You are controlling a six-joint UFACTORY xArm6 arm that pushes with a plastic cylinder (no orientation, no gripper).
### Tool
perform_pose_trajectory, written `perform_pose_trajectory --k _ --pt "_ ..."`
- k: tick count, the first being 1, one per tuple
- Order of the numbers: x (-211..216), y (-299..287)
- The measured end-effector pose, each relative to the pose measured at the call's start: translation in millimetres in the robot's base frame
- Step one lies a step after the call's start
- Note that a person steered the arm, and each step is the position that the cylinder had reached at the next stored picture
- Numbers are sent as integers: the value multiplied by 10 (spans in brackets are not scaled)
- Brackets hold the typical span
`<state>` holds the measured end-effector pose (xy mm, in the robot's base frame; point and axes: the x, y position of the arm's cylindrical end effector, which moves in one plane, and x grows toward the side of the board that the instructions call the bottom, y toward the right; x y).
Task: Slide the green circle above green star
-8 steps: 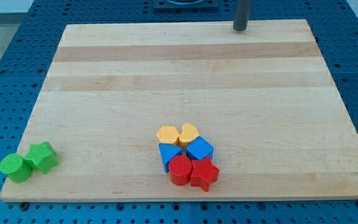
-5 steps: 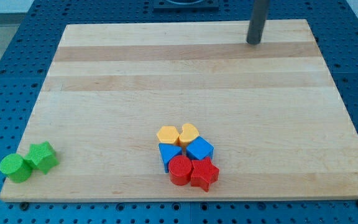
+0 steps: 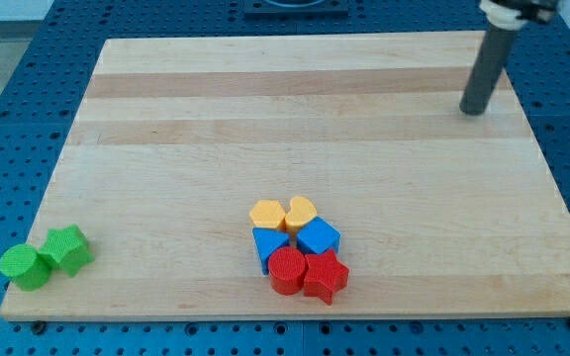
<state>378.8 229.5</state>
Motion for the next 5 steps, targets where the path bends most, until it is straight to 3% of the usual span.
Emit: perform_pose_trajectory --k 1,3,4,5 --pt "138 -376" --pt "156 -2156" --pt "522 -3186" --pt "978 -3792"
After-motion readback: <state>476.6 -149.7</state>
